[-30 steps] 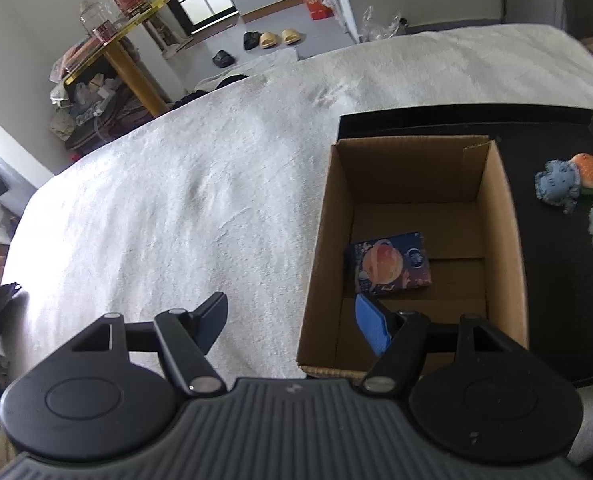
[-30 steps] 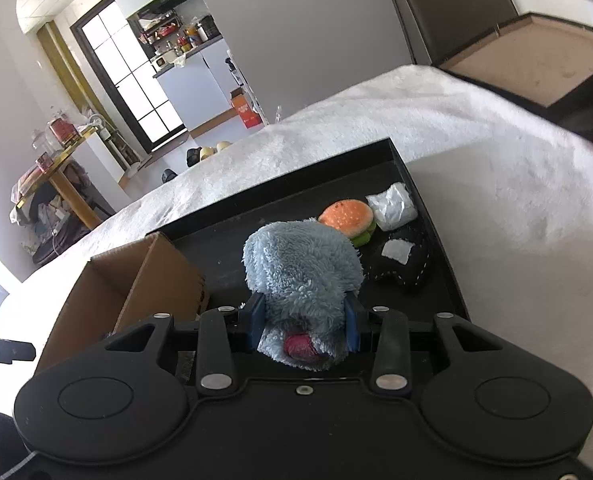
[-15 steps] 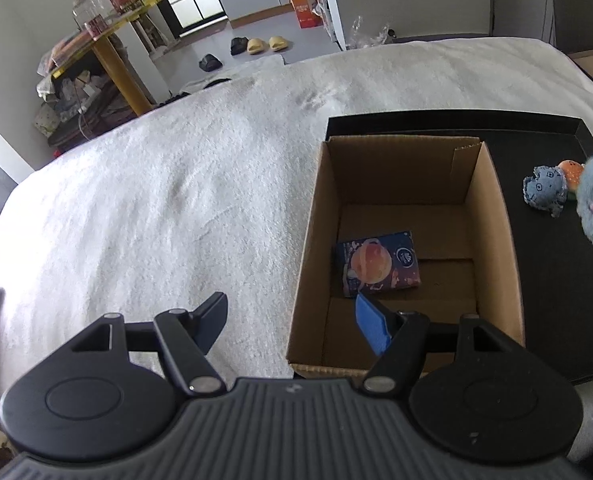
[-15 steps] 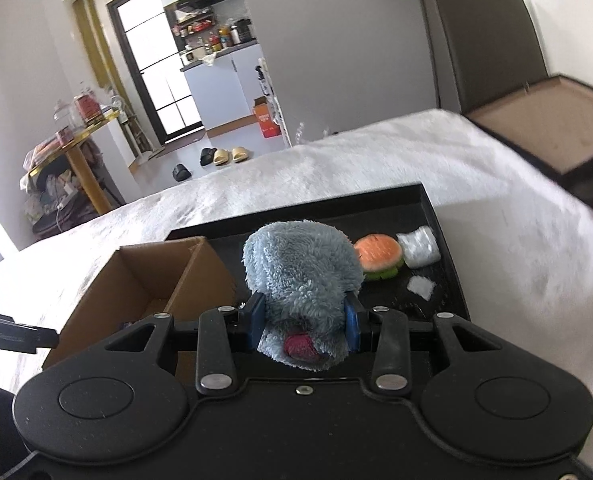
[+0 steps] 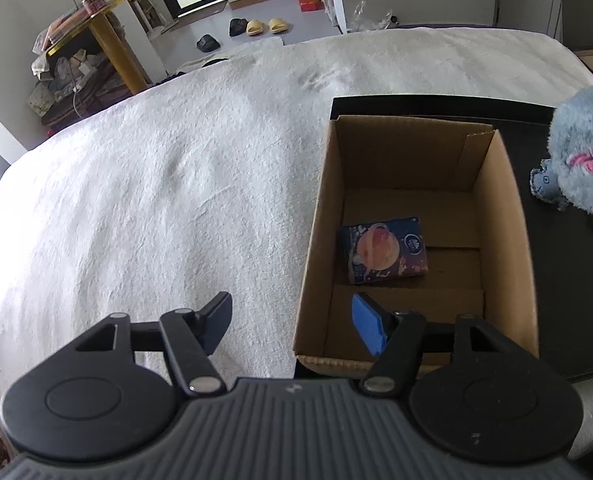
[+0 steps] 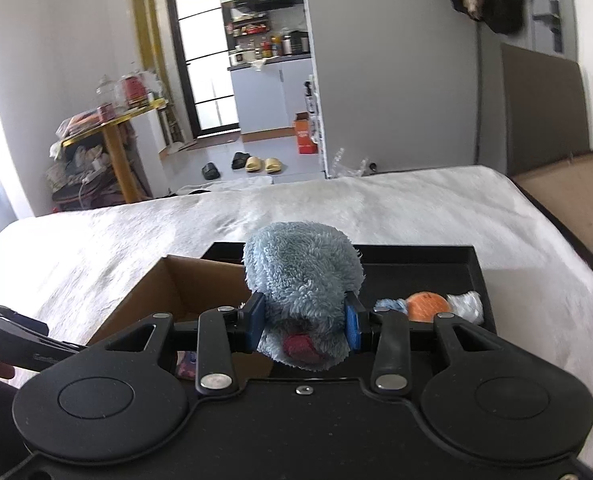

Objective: Organize soft objects
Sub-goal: 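Carry the grey plush mouse with the right gripper and drop it into the box, then move the right gripper back over the tray toward the remaining plush toys, then carry the black-and-white plush in the right gripper and release it into the box, then move the open right gripper back over the tray to the blue denim plush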

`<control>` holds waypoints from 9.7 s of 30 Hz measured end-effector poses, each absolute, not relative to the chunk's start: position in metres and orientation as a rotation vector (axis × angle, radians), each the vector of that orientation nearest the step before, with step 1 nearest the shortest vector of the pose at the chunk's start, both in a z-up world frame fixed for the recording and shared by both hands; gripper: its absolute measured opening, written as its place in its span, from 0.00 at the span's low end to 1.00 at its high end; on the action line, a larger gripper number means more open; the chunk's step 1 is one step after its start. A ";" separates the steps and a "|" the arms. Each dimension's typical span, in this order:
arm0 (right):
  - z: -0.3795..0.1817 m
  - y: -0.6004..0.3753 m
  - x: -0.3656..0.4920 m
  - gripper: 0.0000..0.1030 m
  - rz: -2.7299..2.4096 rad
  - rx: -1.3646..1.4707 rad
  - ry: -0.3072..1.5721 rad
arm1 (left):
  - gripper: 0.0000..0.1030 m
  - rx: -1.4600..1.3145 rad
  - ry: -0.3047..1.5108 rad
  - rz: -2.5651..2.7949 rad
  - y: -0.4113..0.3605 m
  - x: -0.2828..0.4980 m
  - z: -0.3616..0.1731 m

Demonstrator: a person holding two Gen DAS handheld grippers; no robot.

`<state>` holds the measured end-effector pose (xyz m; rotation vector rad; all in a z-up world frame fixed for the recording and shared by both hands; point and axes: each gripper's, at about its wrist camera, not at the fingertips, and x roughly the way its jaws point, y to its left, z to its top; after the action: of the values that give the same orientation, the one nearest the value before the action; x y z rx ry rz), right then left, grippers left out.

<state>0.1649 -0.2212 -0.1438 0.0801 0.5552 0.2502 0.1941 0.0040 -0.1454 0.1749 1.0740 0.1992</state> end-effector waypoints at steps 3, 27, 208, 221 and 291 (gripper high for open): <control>-0.140 -0.210 0.166 0.37 0.277 0.047 0.551 | 0.64 0.165 1.076 0.196 0.007 0.194 -0.146; -0.138 -0.131 0.184 0.38 0.449 -0.282 0.553 | 0.12 0.023 1.130 0.141 0.027 0.205 -0.164; -0.145 -0.164 0.182 0.16 0.347 -0.333 0.559 | 0.34 0.080 1.079 0.081 0.024 0.212 -0.160; -0.149 -0.143 0.189 0.17 0.397 -0.398 0.574 | 0.09 0.082 1.122 0.073 0.026 0.220 -0.171; -0.194 -0.248 0.182 0.66 0.308 -0.170 0.574 | 0.59 0.323 1.031 0.230 -0.030 0.217 -0.137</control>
<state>0.1817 -0.2482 -0.1938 -0.1702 0.5737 0.3082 0.2172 -0.0300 -0.1374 0.3227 1.0313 0.2295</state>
